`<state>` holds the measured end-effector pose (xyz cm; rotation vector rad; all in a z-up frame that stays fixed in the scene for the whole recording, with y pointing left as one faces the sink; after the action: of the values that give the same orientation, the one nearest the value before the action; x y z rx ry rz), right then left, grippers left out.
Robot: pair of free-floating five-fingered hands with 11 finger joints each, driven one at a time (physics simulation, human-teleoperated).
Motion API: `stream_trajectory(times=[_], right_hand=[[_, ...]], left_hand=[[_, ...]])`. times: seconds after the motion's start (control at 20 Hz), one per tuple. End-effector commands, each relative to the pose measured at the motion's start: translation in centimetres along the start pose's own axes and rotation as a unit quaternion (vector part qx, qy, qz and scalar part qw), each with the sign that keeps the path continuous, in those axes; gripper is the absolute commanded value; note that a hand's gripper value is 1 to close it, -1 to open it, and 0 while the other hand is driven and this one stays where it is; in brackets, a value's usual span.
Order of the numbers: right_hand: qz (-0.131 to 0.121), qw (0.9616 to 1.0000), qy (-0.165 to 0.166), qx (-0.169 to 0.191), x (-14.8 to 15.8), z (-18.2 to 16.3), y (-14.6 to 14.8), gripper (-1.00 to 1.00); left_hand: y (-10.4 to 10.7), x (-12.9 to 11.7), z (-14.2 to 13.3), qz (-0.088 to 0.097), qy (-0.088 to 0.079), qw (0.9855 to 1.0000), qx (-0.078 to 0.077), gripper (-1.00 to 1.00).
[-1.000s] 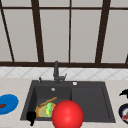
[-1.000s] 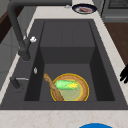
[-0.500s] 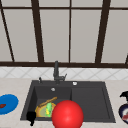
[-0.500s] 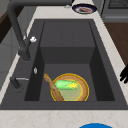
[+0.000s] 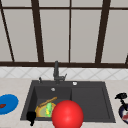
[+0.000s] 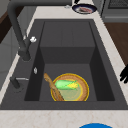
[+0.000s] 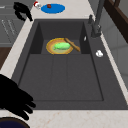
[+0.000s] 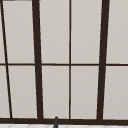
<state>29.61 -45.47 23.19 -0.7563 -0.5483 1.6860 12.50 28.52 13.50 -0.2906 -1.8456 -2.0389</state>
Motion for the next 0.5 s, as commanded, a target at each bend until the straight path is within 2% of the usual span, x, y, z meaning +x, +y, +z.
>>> stream_trajectory(times=[0.0, 0.15, 0.45], right_hand=[[-0.011, 0.9993, 0.018, -0.029, 2.3, 0.8, -1.1, -1.0], [-0.008, 0.999, 0.022, -0.039, 4.2, 1.5, -2.1, -1.0], [-0.004, 0.9956, 0.019, -0.091, 8.2, 2.2, -3.3, -1.0]], left_hand=[[0.0, 0.0, 0.0, 0.0, 0.0, 1.0, 0.0, 0.0], [0.0, 0.0, 0.0, 0.0, 0.0, 1.0, 0.0, 0.0], [0.0, 0.0, 0.0, 0.0, 0.0, 1.0, 0.0, 0.0]])
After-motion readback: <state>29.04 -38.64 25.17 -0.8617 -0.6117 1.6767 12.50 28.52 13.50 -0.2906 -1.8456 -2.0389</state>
